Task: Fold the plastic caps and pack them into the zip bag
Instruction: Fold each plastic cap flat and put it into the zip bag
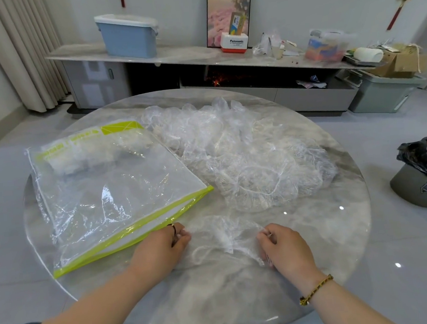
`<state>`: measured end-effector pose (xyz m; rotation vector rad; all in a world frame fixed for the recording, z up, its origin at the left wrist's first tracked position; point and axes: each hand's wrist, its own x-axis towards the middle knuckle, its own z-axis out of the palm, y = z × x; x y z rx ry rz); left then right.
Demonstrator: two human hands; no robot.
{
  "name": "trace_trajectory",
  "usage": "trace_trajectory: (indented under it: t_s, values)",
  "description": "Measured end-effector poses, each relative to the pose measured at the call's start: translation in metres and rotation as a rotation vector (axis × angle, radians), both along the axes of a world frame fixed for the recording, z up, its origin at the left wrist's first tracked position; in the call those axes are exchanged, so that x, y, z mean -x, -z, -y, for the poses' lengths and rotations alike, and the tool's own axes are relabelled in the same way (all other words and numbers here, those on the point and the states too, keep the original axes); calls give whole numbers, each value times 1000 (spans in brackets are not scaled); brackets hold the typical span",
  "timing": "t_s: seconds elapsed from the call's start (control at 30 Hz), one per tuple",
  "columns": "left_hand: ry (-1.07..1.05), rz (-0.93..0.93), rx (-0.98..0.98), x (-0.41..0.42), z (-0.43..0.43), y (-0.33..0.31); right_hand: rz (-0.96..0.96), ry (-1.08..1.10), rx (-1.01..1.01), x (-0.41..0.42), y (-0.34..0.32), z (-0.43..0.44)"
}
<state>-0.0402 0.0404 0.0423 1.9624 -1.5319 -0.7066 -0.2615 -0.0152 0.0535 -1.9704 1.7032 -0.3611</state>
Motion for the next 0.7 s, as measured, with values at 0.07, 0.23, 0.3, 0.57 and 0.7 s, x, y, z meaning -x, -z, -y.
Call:
trace_trajectory:
  t_s: [0.07,0.23,0.3,0.57,0.7]
  values:
    - [24,131,-5,5,-2,-9,-57,-18,27,-3,-2,-2]
    - [12,500,113,5,1,-7,-243,-59,80,-9,-7,-5]
    - [19,532,393,6,0,-4,-375,-85,377,-12,-6,-5]
    - [526,769,126,32,10,18,-322,-403,644,-31,28,-7]
    - [511,745,-32,28,16,22,-389,-398,445,-27,32,0]
